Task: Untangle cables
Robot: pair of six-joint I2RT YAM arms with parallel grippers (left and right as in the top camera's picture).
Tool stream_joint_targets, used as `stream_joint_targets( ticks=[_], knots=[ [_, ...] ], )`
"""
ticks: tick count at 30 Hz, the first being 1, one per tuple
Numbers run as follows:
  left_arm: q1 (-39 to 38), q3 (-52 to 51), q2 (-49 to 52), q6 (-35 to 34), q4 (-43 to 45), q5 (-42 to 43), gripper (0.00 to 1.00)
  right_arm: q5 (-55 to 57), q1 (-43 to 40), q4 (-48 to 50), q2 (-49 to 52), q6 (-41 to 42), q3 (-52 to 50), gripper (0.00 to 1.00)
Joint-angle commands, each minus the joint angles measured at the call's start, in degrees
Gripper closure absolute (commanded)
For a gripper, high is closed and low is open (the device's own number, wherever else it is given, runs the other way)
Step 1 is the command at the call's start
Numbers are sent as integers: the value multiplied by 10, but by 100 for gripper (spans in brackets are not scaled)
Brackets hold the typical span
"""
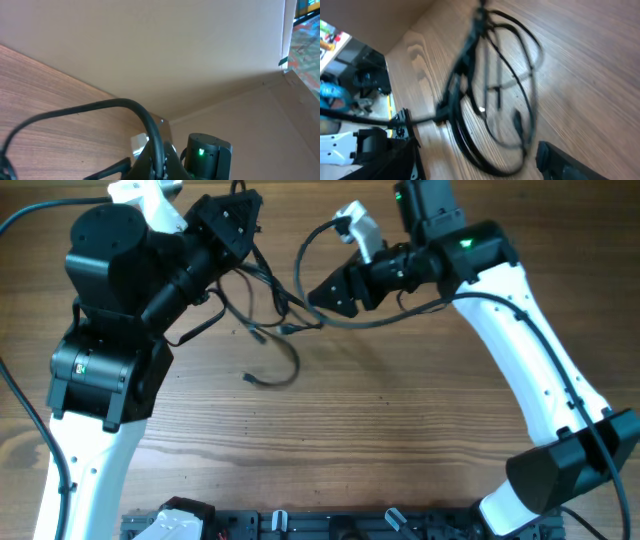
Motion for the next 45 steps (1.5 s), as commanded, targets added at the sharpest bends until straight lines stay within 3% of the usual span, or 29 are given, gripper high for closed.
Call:
stream_joint_targets(
  ticks=[1, 6, 10, 11, 12, 13, 17, 21, 32, 38, 45],
  knots=[
    [3, 3, -10, -3, 6, 17, 96, 3, 10, 3, 31, -31, -8, 19],
    [4, 3, -10, -3, 6, 17, 96, 3, 18, 2, 70, -34, -8, 32],
    [17, 3, -10, -3, -2, 19, 96, 12, 18, 5, 96, -30, -8, 74],
    [20, 3, -10, -3, -5, 21, 96, 18, 18, 6, 97, -25, -8, 80],
    [26, 3, -10, -3, -13, 21, 96, 52, 15, 19, 97, 14, -8, 94],
    [31, 3, -10, -2, -19, 21, 96, 70, 14, 25, 97, 33, -8, 96],
    [60, 3, -12, 33, -55, 16, 96, 206, -15, 46, 95, 196, -8, 96],
    [125, 3, -19, 48, -101, -67, 96, 312, -69, 23, 95, 325, -8, 96],
    [333, 3, -68, 44, -54, -80, 96, 311, -159, 18, 123, 330, -20, 96],
    [379, 3, -92, 45, -28, -81, 96, 380, -180, 13, 163, 376, -20, 96],
    [386, 3, -89, 45, -77, -48, 96, 330, -204, 21, 188, 357, -20, 94]
  ],
)
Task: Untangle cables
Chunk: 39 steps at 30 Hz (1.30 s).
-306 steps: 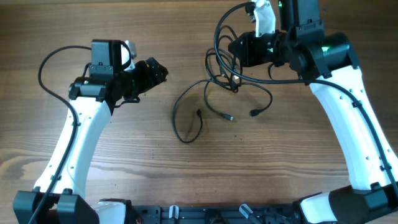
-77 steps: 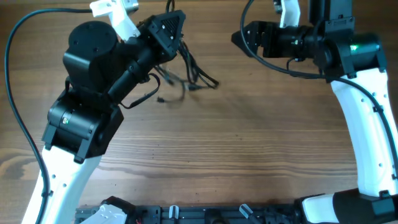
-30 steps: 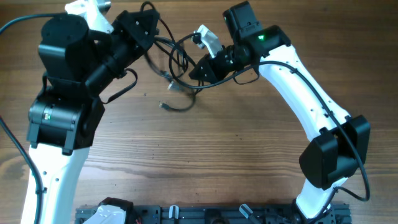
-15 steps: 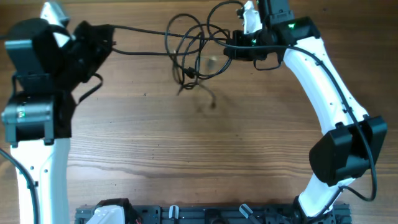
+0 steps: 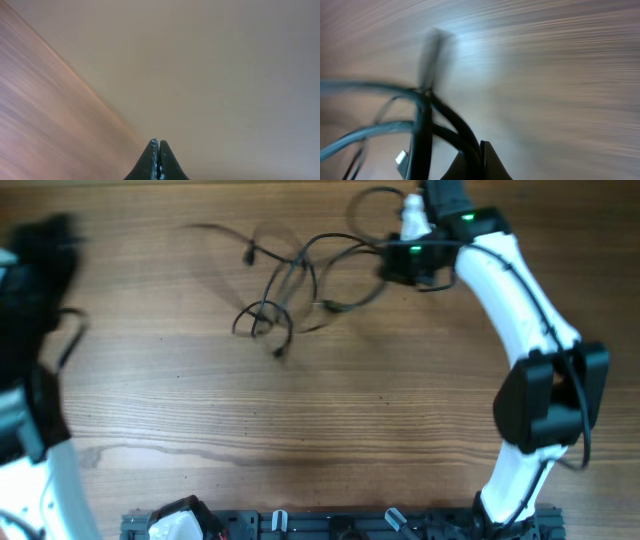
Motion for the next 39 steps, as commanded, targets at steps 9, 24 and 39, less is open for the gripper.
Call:
stream_joint_targets(
  ticks=[9, 24, 39],
  knots=[
    [0, 22, 19, 23, -91, 123, 96, -73, -59, 2, 36, -142, -17, 77],
    [-226, 22, 153, 126, -166, 47, 96, -188, -46, -61, -129, -244, 34, 45],
    [-382, 21, 334, 76, -181, -52, 76, -53, -47, -44, -190, -163, 31, 22]
  ],
)
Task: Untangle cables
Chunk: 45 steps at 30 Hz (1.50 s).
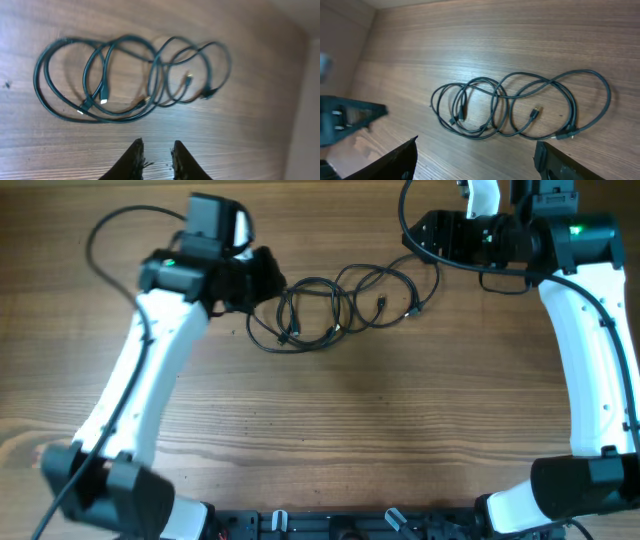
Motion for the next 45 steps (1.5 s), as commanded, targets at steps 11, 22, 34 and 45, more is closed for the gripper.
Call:
stream_joint_targets(
  ticks=[11, 22, 34, 45],
  knots=[
    [-40, 3, 76, -85, 18, -48, 67, 37, 1, 62, 7, 67, 0, 16],
    [-40, 2, 76, -122, 20, -78, 55, 37, 1, 58, 9, 66, 0, 12],
    [-40, -32, 77, -191, 23, -126, 46, 37, 1, 59, 14, 64, 0, 12],
    [-40, -90, 78, -207, 76, -126, 42, 46, 1, 65, 15, 66, -18, 12]
  ],
)
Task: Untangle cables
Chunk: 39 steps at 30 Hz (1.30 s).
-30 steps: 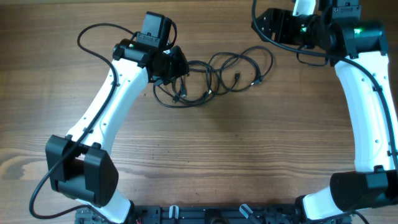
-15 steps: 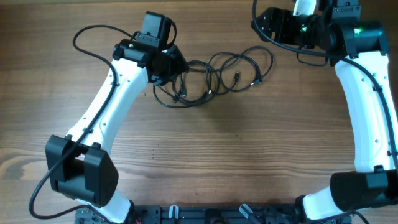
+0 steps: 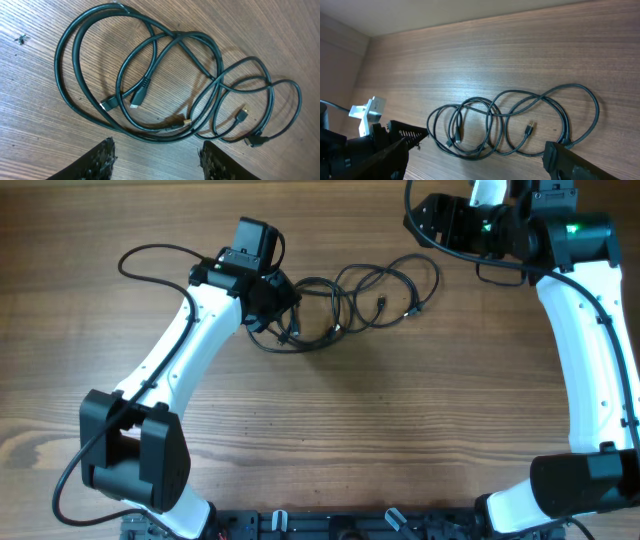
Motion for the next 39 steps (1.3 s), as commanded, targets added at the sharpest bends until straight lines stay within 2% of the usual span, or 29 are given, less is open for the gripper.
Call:
stream_joint_targets(
  ticks=[1, 39],
  knots=[
    [-2, -19, 5, -14, 12, -13, 42, 13, 1, 5, 10, 5, -13, 12],
    [-18, -35, 44, -40, 36, -15, 37, 13, 1, 5, 17, 6, -13, 10]
  ],
)
